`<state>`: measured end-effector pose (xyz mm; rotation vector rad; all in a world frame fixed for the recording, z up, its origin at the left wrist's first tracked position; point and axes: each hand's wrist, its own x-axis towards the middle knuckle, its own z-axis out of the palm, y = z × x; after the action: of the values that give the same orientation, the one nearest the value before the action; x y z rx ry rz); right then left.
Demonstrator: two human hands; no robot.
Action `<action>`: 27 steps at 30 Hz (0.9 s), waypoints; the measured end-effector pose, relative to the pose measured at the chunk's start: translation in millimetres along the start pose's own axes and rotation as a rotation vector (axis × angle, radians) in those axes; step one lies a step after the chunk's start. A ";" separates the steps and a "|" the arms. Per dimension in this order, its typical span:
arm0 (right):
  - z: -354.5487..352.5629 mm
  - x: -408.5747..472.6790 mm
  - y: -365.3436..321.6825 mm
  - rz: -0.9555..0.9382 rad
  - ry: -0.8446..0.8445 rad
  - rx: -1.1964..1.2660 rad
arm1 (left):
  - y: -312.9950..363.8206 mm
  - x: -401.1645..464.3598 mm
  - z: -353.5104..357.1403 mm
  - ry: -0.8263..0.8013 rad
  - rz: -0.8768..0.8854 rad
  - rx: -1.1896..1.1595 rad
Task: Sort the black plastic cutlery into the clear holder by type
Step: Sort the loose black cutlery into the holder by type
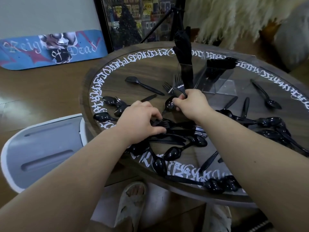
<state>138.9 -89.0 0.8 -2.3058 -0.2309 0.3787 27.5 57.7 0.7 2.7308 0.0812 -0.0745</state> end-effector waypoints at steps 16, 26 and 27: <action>-44.1 -31.4 30.5 -0.094 0.004 -0.188 | 13.6 8.5 13.0 0.073 0.009 0.008; -34.8 -55.6 41.3 -0.255 -0.047 -0.438 | 25.2 12.3 16.7 0.178 -0.006 0.008; -34.8 -57.3 41.7 -0.257 -0.022 -0.413 | 25.7 11.9 15.6 0.200 -0.020 0.006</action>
<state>99.0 -157.1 4.7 -2.6304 -0.6628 0.2403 40.4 28.5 -4.2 2.7360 0.1654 0.1935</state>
